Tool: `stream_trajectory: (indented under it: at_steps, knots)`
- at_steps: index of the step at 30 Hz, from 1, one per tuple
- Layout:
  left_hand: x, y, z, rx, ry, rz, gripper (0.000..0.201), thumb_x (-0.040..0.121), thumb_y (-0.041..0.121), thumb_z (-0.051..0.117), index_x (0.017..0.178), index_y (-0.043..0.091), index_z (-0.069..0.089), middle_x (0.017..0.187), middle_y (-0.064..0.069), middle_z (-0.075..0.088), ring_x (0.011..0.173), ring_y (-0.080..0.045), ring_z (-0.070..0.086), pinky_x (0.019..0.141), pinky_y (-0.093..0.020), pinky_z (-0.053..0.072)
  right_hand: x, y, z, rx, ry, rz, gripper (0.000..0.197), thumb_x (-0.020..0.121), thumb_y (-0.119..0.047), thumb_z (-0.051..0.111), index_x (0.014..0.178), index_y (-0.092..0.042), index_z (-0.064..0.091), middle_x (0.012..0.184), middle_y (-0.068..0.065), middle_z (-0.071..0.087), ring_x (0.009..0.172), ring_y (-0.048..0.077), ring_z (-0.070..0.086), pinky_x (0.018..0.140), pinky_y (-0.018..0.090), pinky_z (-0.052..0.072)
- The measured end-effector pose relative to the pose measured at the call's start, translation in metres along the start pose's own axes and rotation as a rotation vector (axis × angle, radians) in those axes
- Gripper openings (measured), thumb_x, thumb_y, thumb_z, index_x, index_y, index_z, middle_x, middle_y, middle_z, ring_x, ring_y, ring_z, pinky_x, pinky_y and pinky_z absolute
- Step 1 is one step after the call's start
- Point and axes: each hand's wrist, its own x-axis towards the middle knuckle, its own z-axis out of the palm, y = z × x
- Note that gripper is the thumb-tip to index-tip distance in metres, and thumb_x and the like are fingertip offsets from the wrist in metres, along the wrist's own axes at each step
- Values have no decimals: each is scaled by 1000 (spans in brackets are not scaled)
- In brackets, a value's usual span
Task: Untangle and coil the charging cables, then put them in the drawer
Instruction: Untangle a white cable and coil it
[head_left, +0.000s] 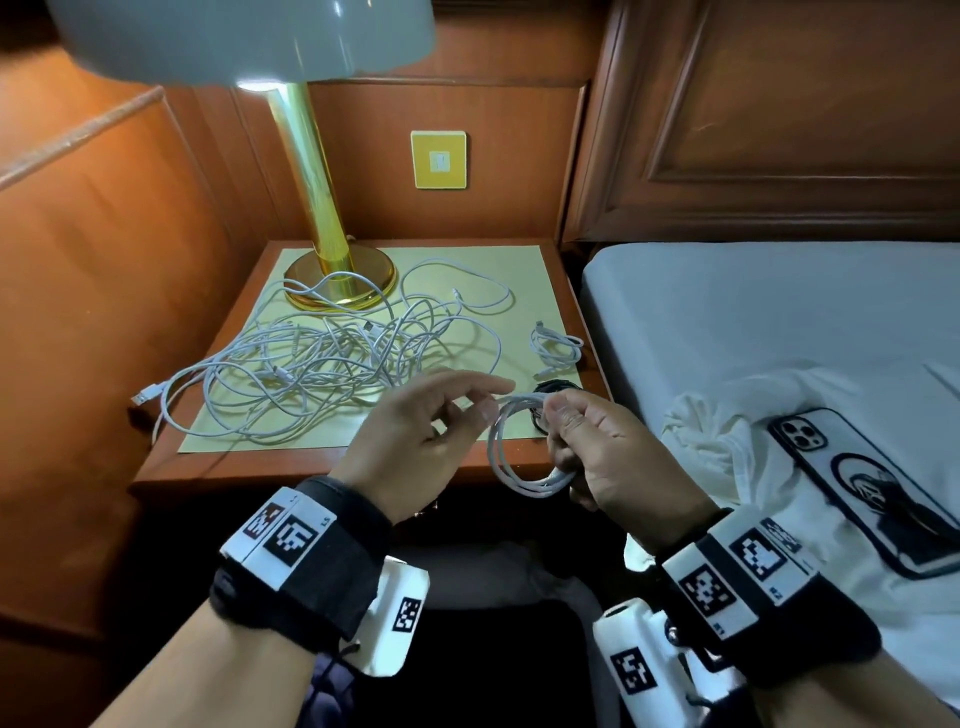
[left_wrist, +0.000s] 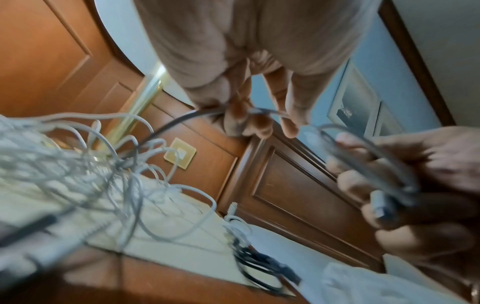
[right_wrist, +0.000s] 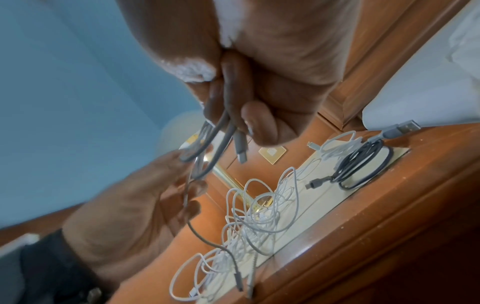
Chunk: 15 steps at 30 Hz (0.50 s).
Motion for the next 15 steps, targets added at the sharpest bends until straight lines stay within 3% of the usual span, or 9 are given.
stream_trajectory:
  at_steps: [2, 5, 7, 9, 12, 13, 15]
  knots:
    - [2, -3, -6, 94, 113, 104, 14, 89, 27, 70, 100, 32, 76, 93, 2, 64, 73, -13, 57, 65, -16, 45, -1, -6, -3, 139, 16, 59, 35, 105, -37, 43, 76, -19, 50, 56, -10, 39, 47, 7, 28, 47, 27, 20]
    - [4, -7, -13, 231, 245, 194, 13, 86, 25, 74, 97, 22, 80, 89, 0, 64, 75, -10, 59, 65, -10, 46, -3, -12, -5, 253, -4, 91, 34, 106, -34, 43, 77, -17, 47, 53, -9, 37, 46, 7, 27, 48, 27, 20]
    - [2, -9, -15, 256, 312, 185, 10, 86, 24, 78, 94, 19, 81, 86, 2, 68, 75, -8, 64, 68, -20, 55, -4, -13, -3, 285, -34, 86, 34, 105, -34, 43, 76, -16, 45, 54, -7, 34, 46, 8, 27, 47, 27, 21]
    - [1, -4, -13, 291, 380, 136, 13, 84, 33, 79, 87, 21, 82, 80, 9, 71, 73, -8, 66, 69, -28, 57, -5, -13, -2, 311, -67, 81, 33, 103, -36, 44, 76, -17, 44, 56, -6, 31, 46, 9, 25, 47, 28, 21]
    - [-4, 7, -5, 242, 420, -27, 11, 79, 39, 80, 79, 28, 81, 69, 17, 71, 65, -3, 66, 72, -22, 54, -7, -12, 3, 336, -124, 67, 32, 95, -41, 46, 75, -17, 42, 57, -5, 30, 45, 8, 23, 46, 28, 20]
    - [-5, 10, -1, 129, 401, -103, 7, 79, 35, 81, 78, 28, 81, 68, 15, 73, 64, -5, 68, 73, -25, 56, -8, -11, 5, 336, -137, 58, 32, 93, -43, 47, 74, -18, 43, 58, -4, 31, 45, 9, 23, 46, 29, 19]
    - [-6, 16, 5, -196, 345, -240, 3, 80, 23, 82, 77, 22, 81, 71, 2, 76, 68, -22, 73, 75, -38, 61, -7, -7, 10, 317, -142, 32, 33, 93, -45, 49, 70, -21, 48, 57, -5, 33, 46, 9, 23, 48, 32, 16]
